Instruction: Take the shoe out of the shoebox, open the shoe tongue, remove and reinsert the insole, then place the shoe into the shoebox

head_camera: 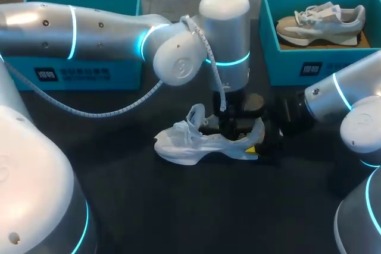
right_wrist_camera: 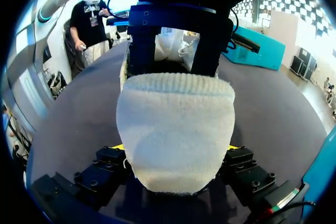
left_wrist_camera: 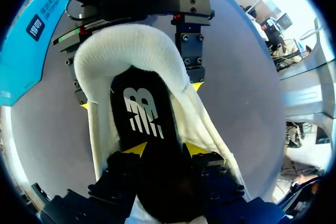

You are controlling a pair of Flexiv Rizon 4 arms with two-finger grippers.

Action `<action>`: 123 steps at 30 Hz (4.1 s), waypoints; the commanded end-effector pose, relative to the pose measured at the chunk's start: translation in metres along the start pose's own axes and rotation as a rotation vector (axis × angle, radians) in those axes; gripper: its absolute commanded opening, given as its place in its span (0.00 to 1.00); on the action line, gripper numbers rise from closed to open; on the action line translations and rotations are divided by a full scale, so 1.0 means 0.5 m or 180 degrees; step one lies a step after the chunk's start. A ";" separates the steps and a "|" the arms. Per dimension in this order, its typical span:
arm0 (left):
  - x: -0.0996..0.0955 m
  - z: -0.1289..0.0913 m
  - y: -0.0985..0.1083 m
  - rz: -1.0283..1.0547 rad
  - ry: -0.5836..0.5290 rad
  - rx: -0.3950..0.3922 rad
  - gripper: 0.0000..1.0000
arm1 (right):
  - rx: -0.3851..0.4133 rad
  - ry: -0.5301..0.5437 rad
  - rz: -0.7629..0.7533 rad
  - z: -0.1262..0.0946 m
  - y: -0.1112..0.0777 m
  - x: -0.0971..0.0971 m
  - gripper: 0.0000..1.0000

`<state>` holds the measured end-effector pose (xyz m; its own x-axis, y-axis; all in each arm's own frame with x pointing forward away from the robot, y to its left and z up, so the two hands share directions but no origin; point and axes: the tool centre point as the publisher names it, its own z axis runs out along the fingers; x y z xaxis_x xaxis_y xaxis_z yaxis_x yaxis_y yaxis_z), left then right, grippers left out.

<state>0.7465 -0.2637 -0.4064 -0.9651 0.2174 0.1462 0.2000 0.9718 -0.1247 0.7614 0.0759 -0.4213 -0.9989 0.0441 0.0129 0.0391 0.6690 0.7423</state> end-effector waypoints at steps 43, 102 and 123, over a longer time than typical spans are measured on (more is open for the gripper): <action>0.017 -0.078 0.018 -0.0091 0.0327 0.0618 0.00 | 0.0014 0.0002 0.0004 0.001 0.003 -0.004 0.00; 0.017 -0.185 0.019 -0.0323 0.0128 0.1290 0.00 | 0.0014 0.0002 0.0004 0.001 0.003 -0.004 0.00; 0.031 -0.199 -0.017 -0.0205 -0.0075 0.1454 0.00 | 0.0014 0.0002 0.0004 0.001 0.003 -0.004 0.00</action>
<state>0.7495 -0.2594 -0.3057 -0.9766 0.1530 0.1510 0.0492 0.8429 -0.5358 0.7629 0.0748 -0.4191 -0.9989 0.0442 0.0143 0.0403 0.6712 0.7402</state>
